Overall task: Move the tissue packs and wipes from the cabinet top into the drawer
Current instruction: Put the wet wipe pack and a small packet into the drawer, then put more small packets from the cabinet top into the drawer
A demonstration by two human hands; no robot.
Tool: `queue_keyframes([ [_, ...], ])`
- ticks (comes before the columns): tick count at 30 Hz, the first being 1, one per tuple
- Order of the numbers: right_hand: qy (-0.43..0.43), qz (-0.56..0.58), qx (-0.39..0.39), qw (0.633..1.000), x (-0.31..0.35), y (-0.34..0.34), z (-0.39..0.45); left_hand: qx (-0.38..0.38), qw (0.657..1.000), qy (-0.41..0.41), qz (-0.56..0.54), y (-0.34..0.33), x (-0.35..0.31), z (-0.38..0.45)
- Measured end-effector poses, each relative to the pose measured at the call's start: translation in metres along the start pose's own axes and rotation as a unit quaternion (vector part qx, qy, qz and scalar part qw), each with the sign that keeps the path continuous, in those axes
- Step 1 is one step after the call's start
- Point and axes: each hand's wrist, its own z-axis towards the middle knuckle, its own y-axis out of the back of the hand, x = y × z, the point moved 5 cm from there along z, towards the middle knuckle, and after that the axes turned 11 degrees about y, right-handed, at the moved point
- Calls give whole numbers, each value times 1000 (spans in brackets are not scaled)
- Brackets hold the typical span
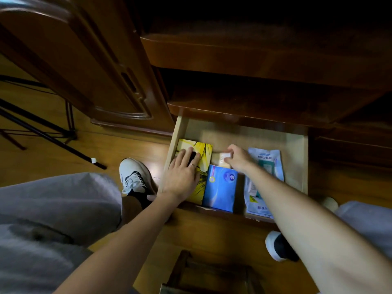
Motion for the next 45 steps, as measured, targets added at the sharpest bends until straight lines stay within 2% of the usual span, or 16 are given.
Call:
queue_keyframes([
  [6, -2, -107, -48, 993, 5, -13, 9, 23, 999, 19, -14, 5, -5, 2],
  [9, -12, -160, -19, 987, 4, 1, 7, 35, 999, 18, 1, 8, -7, 3],
  [13, -12, -129, 18, 991, 8, 22, -10, 105, 994, 28, 21, 23, -14, 14],
  [16, 37, -68, 10, 997, 25, 57, -36, 137, 989, 14, 44, 63, -28, 23],
  [18, 97, -49, -27, 994, 44, 97, -58, 61, 996, -22, 54, 109, -46, 22],
  [21, 191, -27, -147, 970, 82, 174, -107, -149, 982, -116, 9, 201, -88, 0],
  [24, 289, -70, -292, 909, 128, 253, -171, -368, 887, -275, -43, 297, -134, -43],
  [26, 356, -123, -404, 834, 157, 297, -217, -476, 802, -358, -40, 351, -157, -70],
  [28, 409, -158, -493, 751, 181, 334, -255, -542, 748, -383, -25, 398, -178, -85],
  [30, 414, -176, -570, 688, 196, 371, -279, -560, 746, -359, -30, 439, -197, -81],
  [32, 378, -198, -612, 666, 205, 408, -285, -524, 792, -309, -48, 470, -215, -60],
  [33, 348, -204, -610, 682, 206, 425, -280, -492, 823, -278, -60, 479, -223, -45],
  [35, 267, -199, -567, 753, 199, 460, -256, -422, 876, -216, -90, 489, -235, -9],
  [38, 116, -188, -462, 859, 178, 502, -212, -329, 922, -165, -118, 490, -259, 41],
  [41, 61, -267, -405, 872, 166, 535, -174, -296, 938, -164, -81, 492, -300, 79],
  [45, 28, -299, -401, 865, 143, 577, -134, -320, 922, -214, -36, 497, -359, 121],
])
